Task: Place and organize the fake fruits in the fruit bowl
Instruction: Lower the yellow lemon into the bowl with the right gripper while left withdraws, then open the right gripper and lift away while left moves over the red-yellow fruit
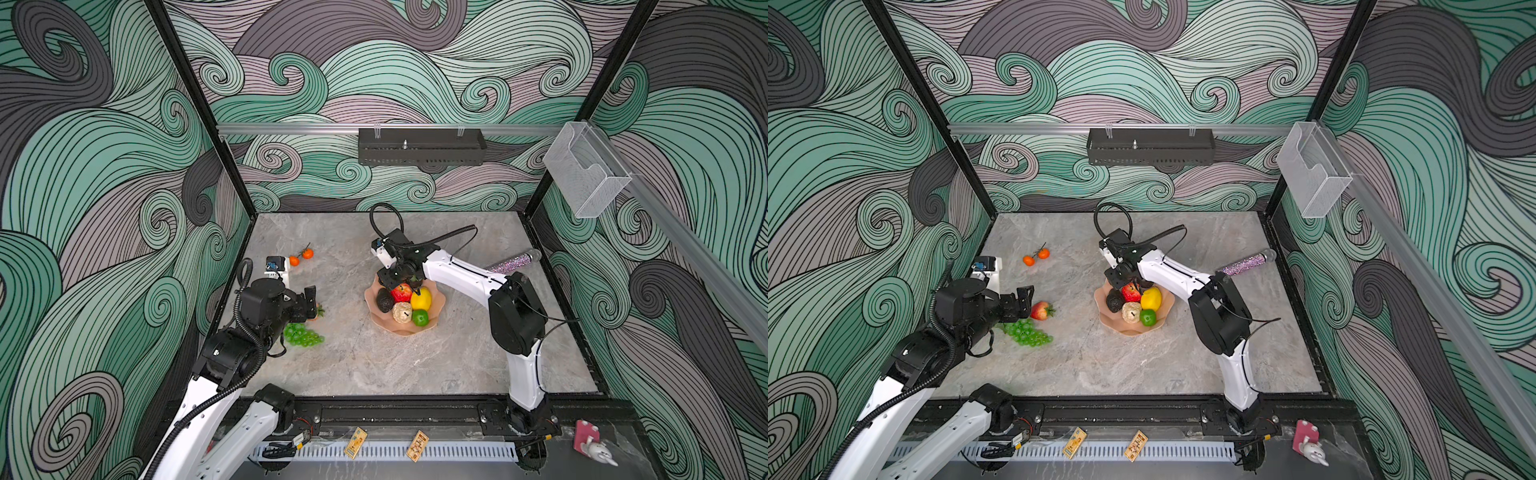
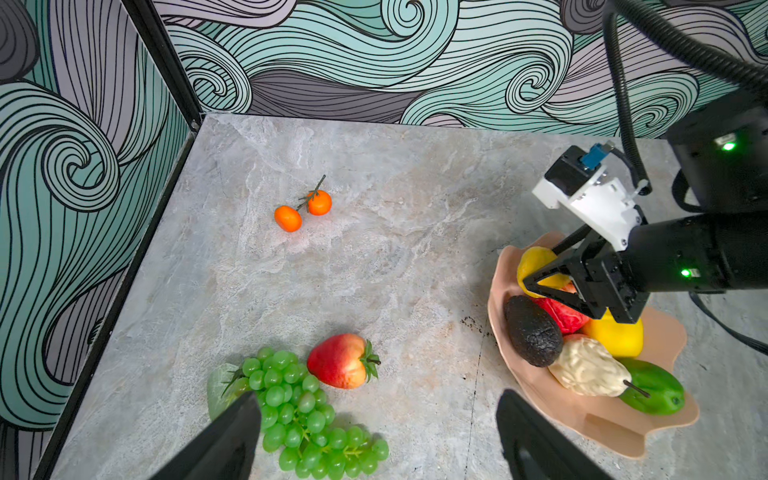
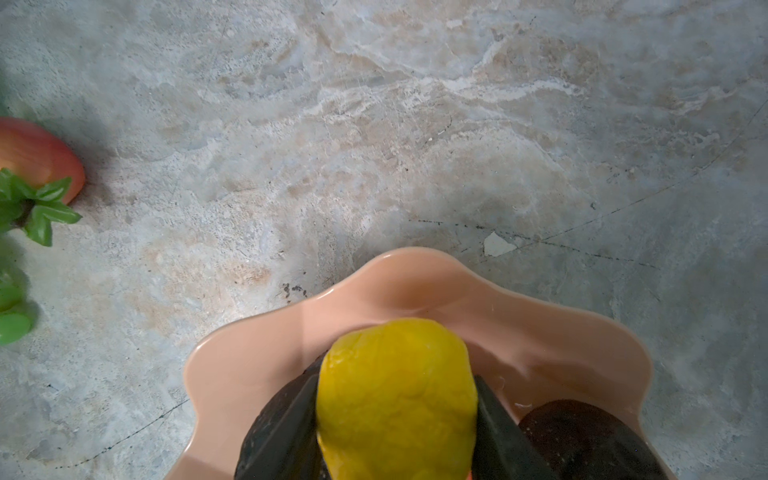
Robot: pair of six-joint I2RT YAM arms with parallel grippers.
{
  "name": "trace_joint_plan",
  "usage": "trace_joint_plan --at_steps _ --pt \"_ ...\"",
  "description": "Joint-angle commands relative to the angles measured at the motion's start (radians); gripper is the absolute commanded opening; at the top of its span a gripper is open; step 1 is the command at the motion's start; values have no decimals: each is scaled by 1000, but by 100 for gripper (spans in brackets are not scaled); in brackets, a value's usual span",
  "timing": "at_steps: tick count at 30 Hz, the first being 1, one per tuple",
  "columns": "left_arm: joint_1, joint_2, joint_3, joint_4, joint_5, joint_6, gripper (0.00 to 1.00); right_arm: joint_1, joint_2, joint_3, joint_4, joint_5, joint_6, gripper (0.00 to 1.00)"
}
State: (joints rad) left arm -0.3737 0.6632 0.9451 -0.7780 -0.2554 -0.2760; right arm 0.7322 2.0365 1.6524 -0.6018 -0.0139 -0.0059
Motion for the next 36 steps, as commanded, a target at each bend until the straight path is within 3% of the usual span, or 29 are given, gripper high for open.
trace_joint_plan --at_steps 1,11,24,36 --pt "12 -9 -8 19 -23 13 91 6 24 37 -36 27 -29 46" --pt "12 -3 -9 18 -25 14 91 14 65 79 -59 20 -41 49" --pt "15 2 -9 17 -33 15 91 26 70 87 -73 38 -55 63" --pt "24 -6 -11 19 -43 4 91 26 19 114 -126 32 -23 82"
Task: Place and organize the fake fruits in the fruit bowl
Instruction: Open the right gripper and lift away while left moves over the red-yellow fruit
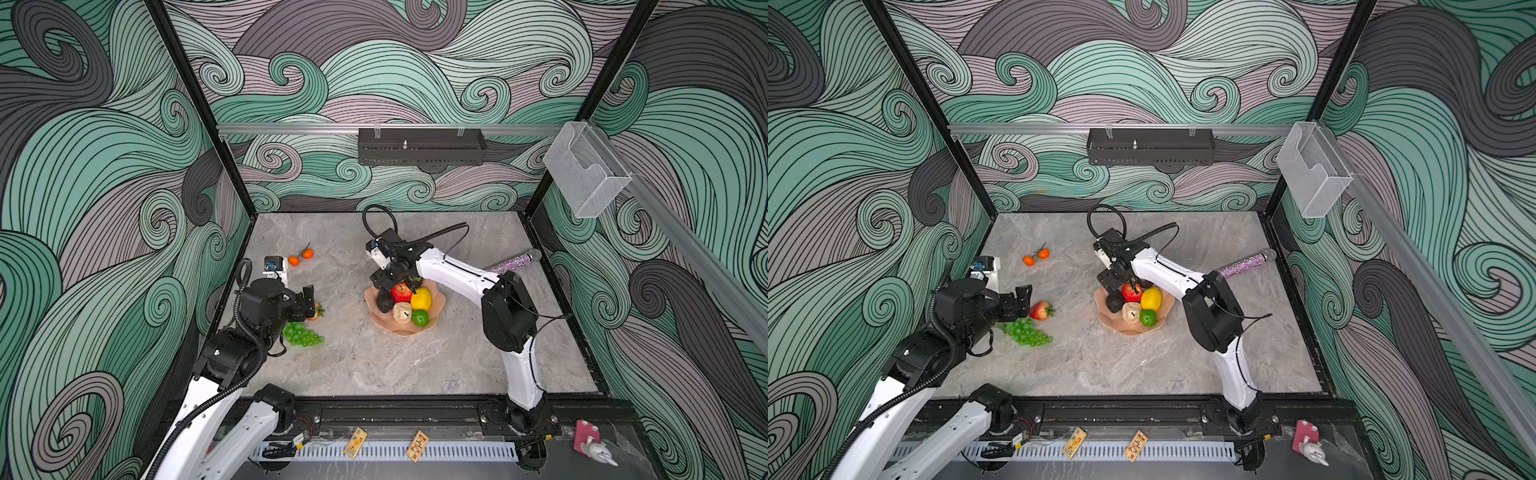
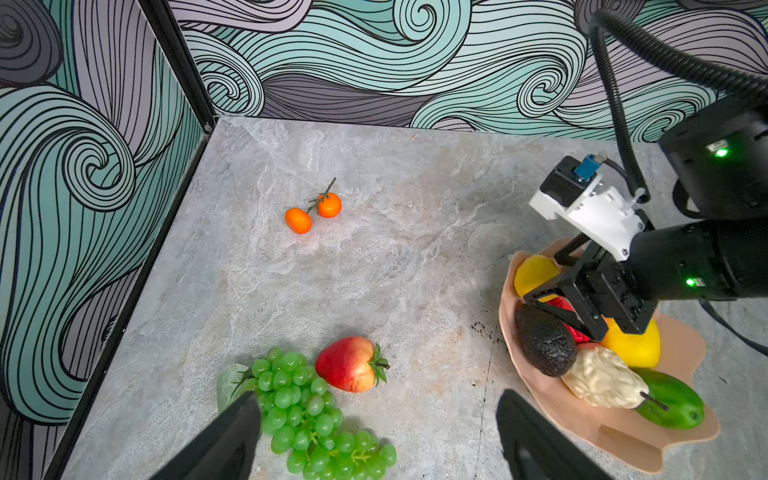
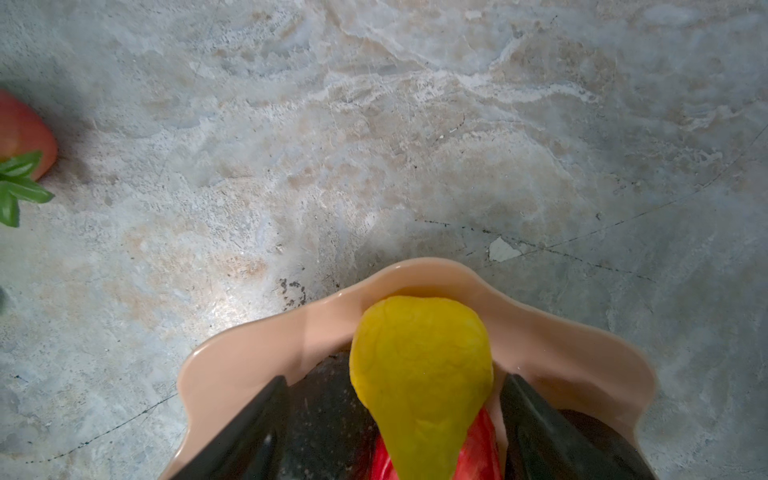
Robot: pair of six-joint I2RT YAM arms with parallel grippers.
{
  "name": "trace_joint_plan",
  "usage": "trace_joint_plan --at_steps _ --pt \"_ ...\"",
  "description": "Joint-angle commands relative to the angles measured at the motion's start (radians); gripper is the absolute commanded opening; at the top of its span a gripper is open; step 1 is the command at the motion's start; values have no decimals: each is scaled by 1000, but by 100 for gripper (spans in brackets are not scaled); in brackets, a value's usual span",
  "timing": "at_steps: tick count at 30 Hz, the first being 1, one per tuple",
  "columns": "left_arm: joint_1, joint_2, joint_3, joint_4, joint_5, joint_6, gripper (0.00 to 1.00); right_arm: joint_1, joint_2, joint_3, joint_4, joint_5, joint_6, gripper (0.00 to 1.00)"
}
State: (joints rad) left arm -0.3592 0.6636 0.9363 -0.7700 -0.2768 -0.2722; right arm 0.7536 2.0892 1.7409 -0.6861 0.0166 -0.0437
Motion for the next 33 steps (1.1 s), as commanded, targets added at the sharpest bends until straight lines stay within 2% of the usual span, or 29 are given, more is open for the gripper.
trace_joint_plan --at_steps 1,5,9,16,22,27,30,33 --pt "11 0 -2 8 -22 -3 91 4 -45 28 -53 5 16 83" --pt "20 48 6 -7 -19 -20 91 3 -128 17 -85 5 29 83" --pt "35 161 33 -48 23 -60 91 3 -273 -63 -87 -16 53 83" --pt "66 423 74 -147 64 -171 91 3 -621 -381 40 -62 101 83" --pt "109 626 90 -143 224 -228 91 3 -911 -671 180 -117 170 85" --pt "120 791 139 -164 235 -258 94 3 -1056 -822 201 -119 223 88" --pt "148 828 123 -104 288 -286 96 1 -1128 -885 206 -128 238 89" --pt "152 853 123 -74 260 -313 98 3 -1190 -932 205 -130 240 91"
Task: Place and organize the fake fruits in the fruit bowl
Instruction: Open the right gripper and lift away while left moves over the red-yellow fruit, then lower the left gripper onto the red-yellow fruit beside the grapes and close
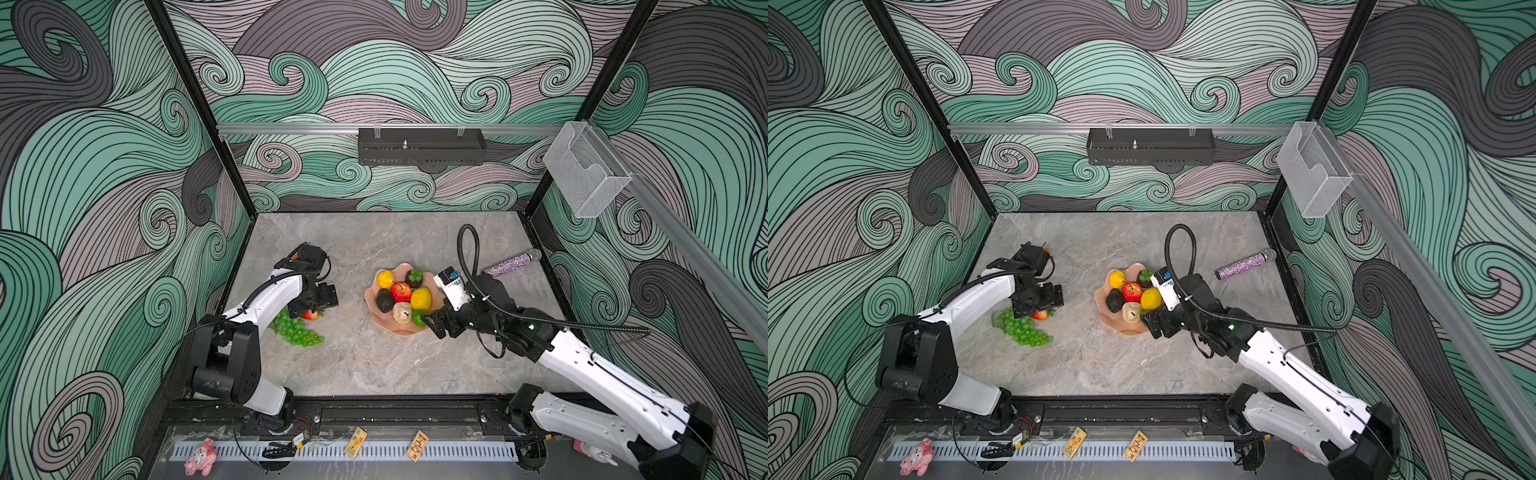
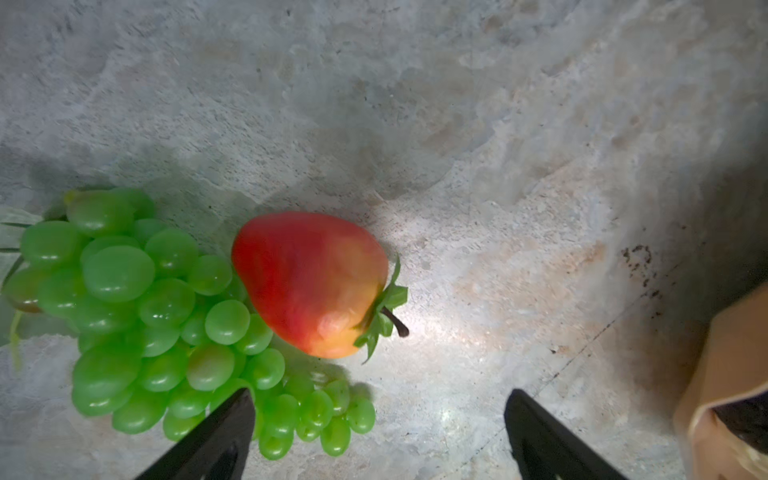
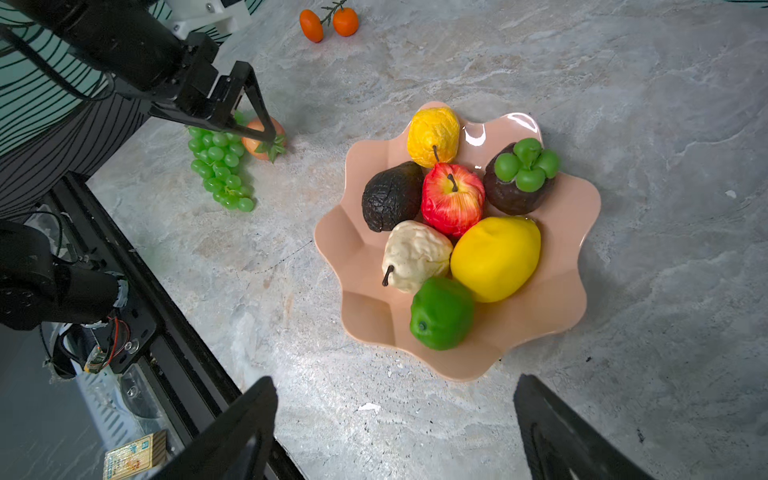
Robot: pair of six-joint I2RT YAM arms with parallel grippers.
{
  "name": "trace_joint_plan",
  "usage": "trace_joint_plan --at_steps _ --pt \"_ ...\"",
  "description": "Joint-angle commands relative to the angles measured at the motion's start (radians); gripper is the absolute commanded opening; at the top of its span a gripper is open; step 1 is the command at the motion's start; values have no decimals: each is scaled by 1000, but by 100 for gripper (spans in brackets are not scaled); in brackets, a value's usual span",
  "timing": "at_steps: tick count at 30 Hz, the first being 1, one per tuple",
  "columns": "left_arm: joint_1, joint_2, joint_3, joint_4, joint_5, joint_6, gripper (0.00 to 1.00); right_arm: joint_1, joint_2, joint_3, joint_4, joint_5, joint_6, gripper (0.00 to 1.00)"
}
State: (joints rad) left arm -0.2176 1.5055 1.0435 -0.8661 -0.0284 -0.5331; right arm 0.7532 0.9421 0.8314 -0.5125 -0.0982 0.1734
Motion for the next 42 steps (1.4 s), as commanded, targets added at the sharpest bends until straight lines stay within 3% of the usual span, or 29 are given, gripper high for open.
trace_joint_plan --at_steps 1,12,20,24,34,42 --pt "11 26 22 27 -1 -56 99 3 -57 -33 26 -14 19 92" --pt "3 146 99 58 75 -92 99 3 -111 -58 16 -4 19 92" --pt "-58 193 156 153 235 -107 97 4 -95 -50 21 -4 21 92" --pt "-75 214 209 116 216 -79 97 1 -91 -45 20 6 24 92" --pt "-74 62 98 35 -59 -83 96 1 -85 -54 31 -5 40 93" --pt "-74 143 57 108 -56 -96 92 1 -85 -43 28 7 45 93"
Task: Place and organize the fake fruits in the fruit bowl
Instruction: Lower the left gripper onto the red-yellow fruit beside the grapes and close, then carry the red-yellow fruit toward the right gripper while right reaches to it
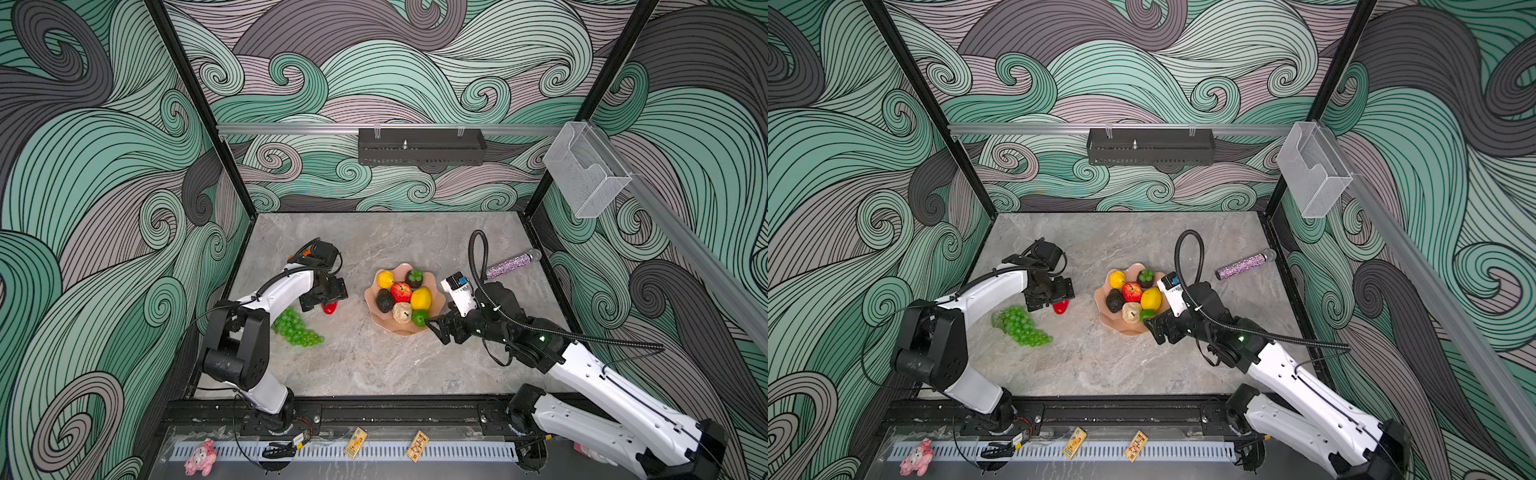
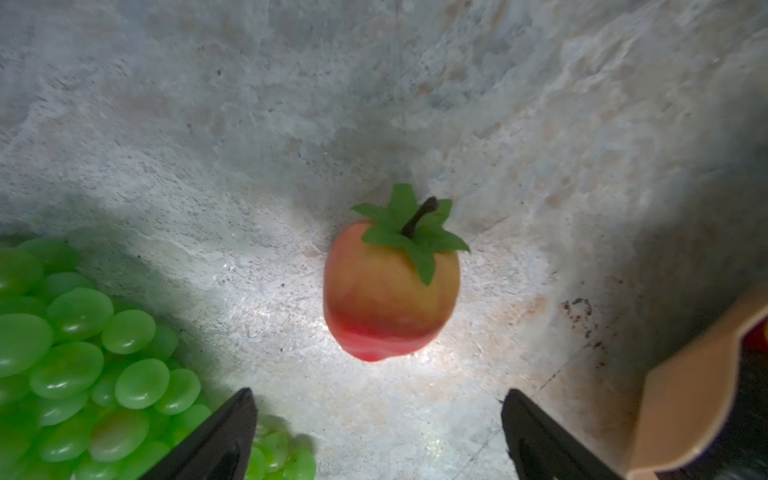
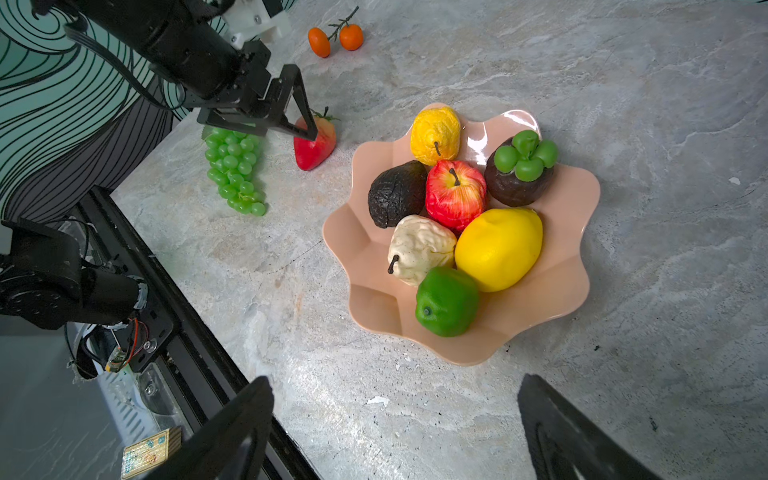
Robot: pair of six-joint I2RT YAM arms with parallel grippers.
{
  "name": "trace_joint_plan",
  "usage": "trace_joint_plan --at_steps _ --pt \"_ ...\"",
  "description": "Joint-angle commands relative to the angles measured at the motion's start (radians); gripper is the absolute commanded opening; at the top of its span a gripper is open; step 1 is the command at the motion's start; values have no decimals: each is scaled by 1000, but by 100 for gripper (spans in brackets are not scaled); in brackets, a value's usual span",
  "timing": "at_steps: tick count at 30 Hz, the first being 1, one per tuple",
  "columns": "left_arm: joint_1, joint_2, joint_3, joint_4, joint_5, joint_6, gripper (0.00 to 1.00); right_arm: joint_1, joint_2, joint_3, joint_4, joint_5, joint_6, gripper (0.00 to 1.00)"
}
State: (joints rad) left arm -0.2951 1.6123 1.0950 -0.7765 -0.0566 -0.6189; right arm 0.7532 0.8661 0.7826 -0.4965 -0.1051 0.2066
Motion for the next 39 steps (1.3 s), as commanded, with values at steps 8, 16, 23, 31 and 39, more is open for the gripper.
trace_joint_plan --at_steps 8,16,23,31,39 --pt "7 143 73 31 -20 13 80 2 -38 -11 6 29 33 93" --pt "8 183 77 55 -30 4 65 1 -39 -16 6 27 33 93" --pt "8 155 32 113 14 -1 53 1 -27 -10 6 24 33 93" --pt "7 -1 -69 187 4 13 52 1 -29 -4 3 33 43 94" --pt "-30 -267 -182 318 63 80 51 1 -21 20 9 27 68 93"
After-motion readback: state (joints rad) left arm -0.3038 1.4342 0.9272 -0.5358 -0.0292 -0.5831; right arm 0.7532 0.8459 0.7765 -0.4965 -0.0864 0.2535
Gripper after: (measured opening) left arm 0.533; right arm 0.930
